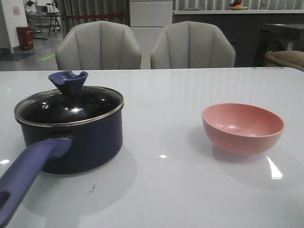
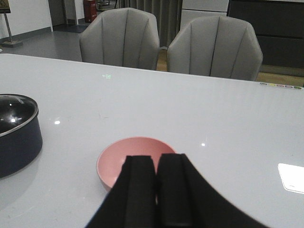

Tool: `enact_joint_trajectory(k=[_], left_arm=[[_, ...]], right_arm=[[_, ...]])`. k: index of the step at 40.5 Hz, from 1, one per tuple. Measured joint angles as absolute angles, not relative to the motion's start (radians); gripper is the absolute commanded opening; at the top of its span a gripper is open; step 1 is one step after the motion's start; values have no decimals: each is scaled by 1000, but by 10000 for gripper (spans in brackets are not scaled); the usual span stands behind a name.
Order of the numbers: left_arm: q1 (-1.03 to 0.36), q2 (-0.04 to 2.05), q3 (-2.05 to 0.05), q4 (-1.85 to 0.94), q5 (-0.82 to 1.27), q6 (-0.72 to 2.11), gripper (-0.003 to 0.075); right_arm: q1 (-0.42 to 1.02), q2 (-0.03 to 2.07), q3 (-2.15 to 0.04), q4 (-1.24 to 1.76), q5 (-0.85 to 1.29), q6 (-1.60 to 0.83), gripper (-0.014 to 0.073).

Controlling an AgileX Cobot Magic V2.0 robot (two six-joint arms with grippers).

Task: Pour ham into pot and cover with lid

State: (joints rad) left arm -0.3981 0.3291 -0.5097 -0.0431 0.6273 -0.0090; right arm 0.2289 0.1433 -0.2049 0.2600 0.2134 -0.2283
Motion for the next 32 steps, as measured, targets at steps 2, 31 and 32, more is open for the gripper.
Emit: enact_joint_trajectory(k=[2,31,32], left_arm=[[-398,263,-465,-43,620,-9,583],[-398,46,-324,-41,433,-9,132],[-398,46,-324,-41,433,-9,132]], right_arm=[[229,143,-205,260,213,-228,150],[229,143,-205,260,213,-228,150],[229,143,-205,260,213,-228,150]])
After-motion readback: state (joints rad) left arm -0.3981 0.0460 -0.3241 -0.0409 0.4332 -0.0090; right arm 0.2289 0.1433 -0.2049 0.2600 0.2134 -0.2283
